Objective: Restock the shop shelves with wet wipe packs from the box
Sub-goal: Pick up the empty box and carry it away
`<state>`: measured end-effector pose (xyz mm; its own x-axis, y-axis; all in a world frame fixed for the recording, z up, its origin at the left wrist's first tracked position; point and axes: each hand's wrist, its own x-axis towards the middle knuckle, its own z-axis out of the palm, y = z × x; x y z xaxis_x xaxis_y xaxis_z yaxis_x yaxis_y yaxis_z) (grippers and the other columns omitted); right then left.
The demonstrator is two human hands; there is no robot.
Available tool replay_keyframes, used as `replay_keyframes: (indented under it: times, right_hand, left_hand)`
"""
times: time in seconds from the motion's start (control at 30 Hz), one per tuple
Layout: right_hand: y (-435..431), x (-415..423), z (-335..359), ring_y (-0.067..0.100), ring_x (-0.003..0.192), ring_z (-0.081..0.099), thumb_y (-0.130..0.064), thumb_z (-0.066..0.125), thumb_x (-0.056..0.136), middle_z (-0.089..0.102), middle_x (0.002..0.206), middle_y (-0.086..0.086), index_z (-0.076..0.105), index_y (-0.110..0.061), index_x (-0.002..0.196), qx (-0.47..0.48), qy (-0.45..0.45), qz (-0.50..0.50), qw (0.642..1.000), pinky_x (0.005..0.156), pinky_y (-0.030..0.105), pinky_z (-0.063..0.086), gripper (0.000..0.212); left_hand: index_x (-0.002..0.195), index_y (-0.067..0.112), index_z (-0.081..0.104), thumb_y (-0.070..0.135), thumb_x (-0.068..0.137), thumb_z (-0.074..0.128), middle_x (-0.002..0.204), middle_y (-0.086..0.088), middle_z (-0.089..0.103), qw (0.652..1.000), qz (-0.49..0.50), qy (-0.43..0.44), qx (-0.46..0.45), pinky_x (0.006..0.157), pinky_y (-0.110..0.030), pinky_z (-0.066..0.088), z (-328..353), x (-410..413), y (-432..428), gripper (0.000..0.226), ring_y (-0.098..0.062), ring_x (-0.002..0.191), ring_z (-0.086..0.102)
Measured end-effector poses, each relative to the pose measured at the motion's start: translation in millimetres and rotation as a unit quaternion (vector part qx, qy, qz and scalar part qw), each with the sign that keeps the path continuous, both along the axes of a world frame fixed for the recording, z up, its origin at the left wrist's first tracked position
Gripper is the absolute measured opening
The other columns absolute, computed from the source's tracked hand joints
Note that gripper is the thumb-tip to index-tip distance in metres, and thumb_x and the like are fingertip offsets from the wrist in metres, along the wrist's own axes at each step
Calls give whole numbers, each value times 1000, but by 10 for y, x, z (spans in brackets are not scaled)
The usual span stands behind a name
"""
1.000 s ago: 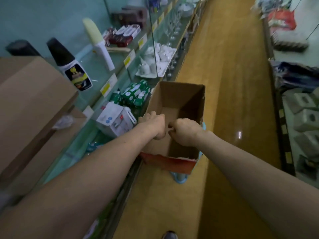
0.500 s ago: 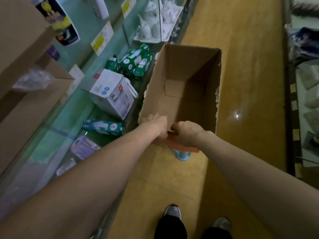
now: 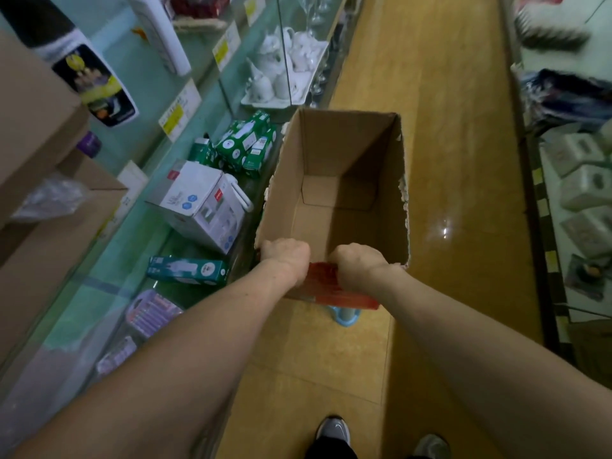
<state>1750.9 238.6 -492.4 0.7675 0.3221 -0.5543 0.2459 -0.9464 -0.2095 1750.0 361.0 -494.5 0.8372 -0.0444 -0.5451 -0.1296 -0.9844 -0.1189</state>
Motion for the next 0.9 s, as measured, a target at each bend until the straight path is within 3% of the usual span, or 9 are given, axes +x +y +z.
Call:
replay_keyframes:
  times: [0.1, 0.23, 0.37, 0.53, 0.73, 0.9]
  right_hand:
    - [-77, 79, 287, 23, 99, 62, -16, 53, 93, 64, 109, 4, 62, -18, 114, -2, -15, -12, 1000, 76, 32, 49, 23]
    - [-178, 163, 689, 23, 92, 61, -16, 56, 92, 65, 105, 4, 63, -17, 110, -2, -59, -22, 998, 71, 32, 47, 20]
    - [-293, 234, 1099, 20, 80, 54, -14, 56, 90, 62, 95, 3, 64, -15, 104, 6, -91, -29, 995, 67, 31, 44, 16]
    - [-535, 350, 1686, 20, 78, 52, -15, 58, 89, 53, 86, 1, 62, -15, 102, 13, -110, -32, 993, 64, 30, 40, 14]
    - [-1112, 615, 2328, 20, 80, 54, -16, 61, 87, 58, 91, 1, 60, -17, 102, 15, -137, -50, 989, 63, 30, 41, 15]
    - [-1769, 979, 2672, 19, 77, 60, -17, 65, 86, 57, 81, -2, 62, -17, 100, 8, -165, -62, 984, 58, 30, 45, 15]
  left_hand:
    - [108, 19, 62, 25, 94, 56, 107, -4, 62, 999, -35, -4, -1, 75, -34, 39, 288, 86, -71, 16, -24, 101, 58]
    - [95, 22, 58, 31, 95, 56, 95, -1, 58, 998, -62, -11, 5, 70, -34, 37, 715, 217, -178, 9, -22, 90, 55]
    - [81, 23, 54, 40, 93, 58, 80, 4, 55, 996, -84, 5, 24, 69, -33, 41, 1188, 406, -273, 21, -17, 81, 55]
    - [94, 25, 65, 43, 87, 65, 86, 6, 65, 994, -107, 12, 31, 73, -32, 53, 1774, 615, -485, 20, -15, 82, 64]
    - [99, 25, 65, 41, 87, 66, 84, 7, 65, 991, -133, -10, 18, 81, -34, 57, 2480, 897, -1077, 20, -14, 81, 66]
    - [104, 19, 67, 35, 88, 67, 90, 3, 68, 990, -142, -27, 3, 81, -32, 57, 2881, 1253, -1734, 23, -14, 83, 67]
